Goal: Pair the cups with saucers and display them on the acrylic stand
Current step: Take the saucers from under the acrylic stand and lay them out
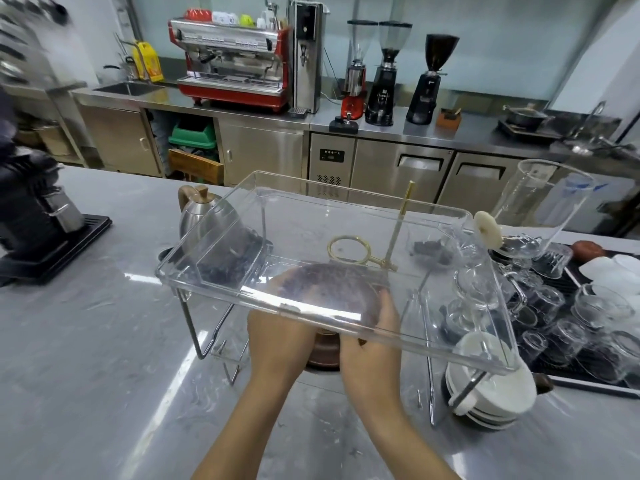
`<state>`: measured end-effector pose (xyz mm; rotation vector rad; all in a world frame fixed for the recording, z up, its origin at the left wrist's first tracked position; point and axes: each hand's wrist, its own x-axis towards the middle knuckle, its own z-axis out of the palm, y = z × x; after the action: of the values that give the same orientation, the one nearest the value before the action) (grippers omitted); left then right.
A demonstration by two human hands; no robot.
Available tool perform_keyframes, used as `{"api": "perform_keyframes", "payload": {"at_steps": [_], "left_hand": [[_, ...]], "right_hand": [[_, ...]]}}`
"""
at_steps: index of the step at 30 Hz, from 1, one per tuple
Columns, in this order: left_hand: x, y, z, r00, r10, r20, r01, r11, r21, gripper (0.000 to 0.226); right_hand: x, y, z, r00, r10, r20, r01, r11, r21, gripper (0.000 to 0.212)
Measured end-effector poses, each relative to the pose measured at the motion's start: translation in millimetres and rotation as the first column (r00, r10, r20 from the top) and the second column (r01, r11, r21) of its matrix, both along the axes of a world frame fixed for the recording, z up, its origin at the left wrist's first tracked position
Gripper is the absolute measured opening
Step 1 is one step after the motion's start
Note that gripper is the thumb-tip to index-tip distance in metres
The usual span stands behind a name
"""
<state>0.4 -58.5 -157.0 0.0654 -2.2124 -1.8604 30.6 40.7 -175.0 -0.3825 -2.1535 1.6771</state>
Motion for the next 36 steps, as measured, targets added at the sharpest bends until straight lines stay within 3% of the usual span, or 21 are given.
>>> {"api": "perform_keyframes", "payload": {"at_steps": [1,3,8,11,19,27,36], "left_hand": [[2.9,-0.2,-0.8,1.000,0.017,0.012,-0.016,1.000,-0.023,0.050],[12.0,-1.0,-2.5,0.999,0.054,-0.005,-0.054,0.998,-0.023,0.042],[41.9,-0.4,2.4,0.989,0.143,-0.046,-0.143,0.990,0.001,0.025],[57.6,-4.5,-0.2,0.982,0.187,-0.034,-0.188,0.982,-0.032,0.029],[109.7,-16.5,-1.5,0.968,0.249,0.011,-0.249,0.968,-0.040,0.041],[161.7,-19.5,-9.4,0.963,0.266,0.046,-0.265,0.964,-0.027,0.038],[212.8,4.3,-39.3,0.973,0.218,0.081,-0.218,0.976,-0.013,0.033]], "right_hand": [[4.9,-0.3,5.3,1.000,0.007,0.000,-0.007,1.000,-0.016,0.022],[14.3,-0.5,14.3,1.000,0.025,-0.008,-0.026,0.999,-0.035,0.021],[38.6,-5.4,17.4,0.999,0.043,0.013,-0.043,0.999,0.032,0.064],[54.9,-7.1,17.6,0.996,0.075,0.046,-0.078,0.995,0.056,0.058],[100.4,-16.5,9.8,0.990,0.104,0.091,-0.113,0.990,0.090,0.066],[150.0,-18.9,0.9,0.976,0.159,0.146,-0.171,0.983,0.070,0.069],[201.4,2.2,-31.1,0.970,0.090,0.225,-0.108,0.991,0.073,0.072]]}}
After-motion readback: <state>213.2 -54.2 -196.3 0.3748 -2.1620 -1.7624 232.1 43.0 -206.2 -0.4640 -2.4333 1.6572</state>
